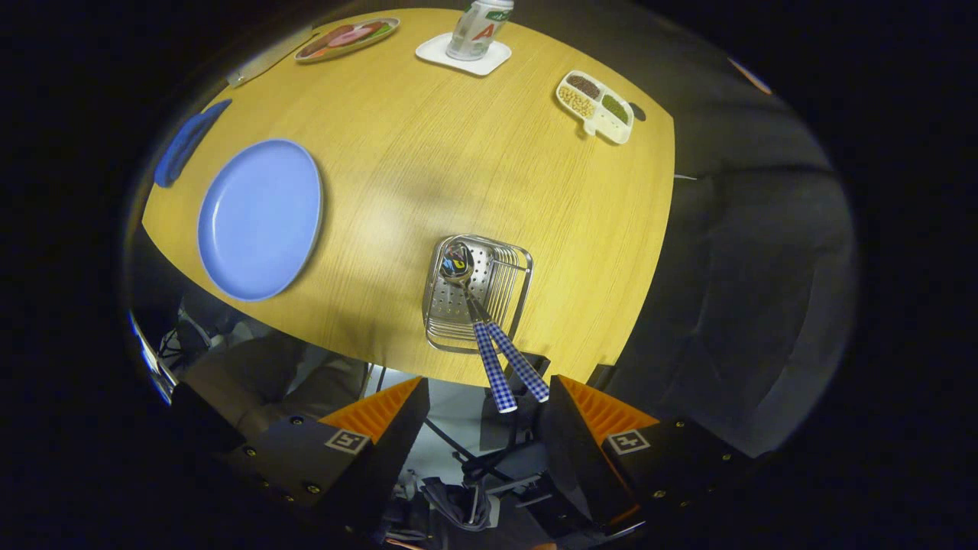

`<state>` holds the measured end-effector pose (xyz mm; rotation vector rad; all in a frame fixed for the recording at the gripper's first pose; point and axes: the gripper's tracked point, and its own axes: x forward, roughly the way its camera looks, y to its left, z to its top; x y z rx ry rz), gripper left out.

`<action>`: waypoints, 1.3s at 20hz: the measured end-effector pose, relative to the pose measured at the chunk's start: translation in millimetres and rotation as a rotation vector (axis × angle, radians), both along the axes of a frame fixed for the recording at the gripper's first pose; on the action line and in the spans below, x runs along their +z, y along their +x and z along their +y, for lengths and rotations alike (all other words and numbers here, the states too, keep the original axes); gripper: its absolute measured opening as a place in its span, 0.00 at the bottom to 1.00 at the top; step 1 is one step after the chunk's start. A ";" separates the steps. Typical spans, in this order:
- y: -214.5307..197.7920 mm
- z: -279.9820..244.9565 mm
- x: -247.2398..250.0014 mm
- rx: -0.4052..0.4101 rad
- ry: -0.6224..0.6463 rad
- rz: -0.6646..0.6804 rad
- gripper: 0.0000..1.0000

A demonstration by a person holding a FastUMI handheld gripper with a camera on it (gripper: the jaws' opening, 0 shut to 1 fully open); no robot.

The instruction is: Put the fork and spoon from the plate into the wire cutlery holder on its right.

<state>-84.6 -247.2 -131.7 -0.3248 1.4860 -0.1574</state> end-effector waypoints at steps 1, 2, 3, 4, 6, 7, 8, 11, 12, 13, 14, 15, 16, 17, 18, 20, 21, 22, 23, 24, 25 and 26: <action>-0.5 3.4 4.2 -0.008 0.008 -0.026 0.96; -1.4 5.2 6.9 -0.011 0.015 -0.042 0.97; -2.6 8.1 11.2 -0.012 0.022 -0.049 0.97; -2.7 10.8 15.1 -0.014 0.025 -0.066 0.97; 5.5 23.7 27.5 -0.015 0.047 -0.154 0.97; 13.2 34.6 35.2 -0.015 0.068 -0.228 0.97; 23.0 44.8 46.4 -0.018 0.090 -0.327 0.97; 58.7 75.5 90.8 -0.003 0.136 -0.694 0.97; 61.1 80.7 109.6 -0.002 0.129 -0.817 0.97; 62.3 85.2 130.3 -0.005 0.116 -0.939 0.97; 57.5 87.0 150.6 -0.016 0.104 -1.056 0.97; 53.5 90.0 168.3 -0.038 0.092 -1.162 0.97; 49.9 92.8 185.1 -0.060 0.082 -1.257 0.97; 46.5 98.3 200.4 -0.076 0.075 -1.353 0.97; 43.1 103.4 218.7 -0.093 0.059 -1.465 0.97; 24.3 112.8 256.2 -0.147 0.034 -1.695 0.97; 14.0 117.7 271.0 -0.157 0.021 -1.783 0.96; 6.9 121.4 272.5 -0.145 0.012 -1.834 0.96; 4.3 126.8 271.0 -0.115 0.005 -1.844 0.96; 4.2 132.3 265.3 -0.080 0.002 -1.832 0.96; 7.6 136.8 257.0 -0.051 0.008 -1.801 0.96; 13.0 140.9 249.2 -0.045 0.022 -1.772 0.97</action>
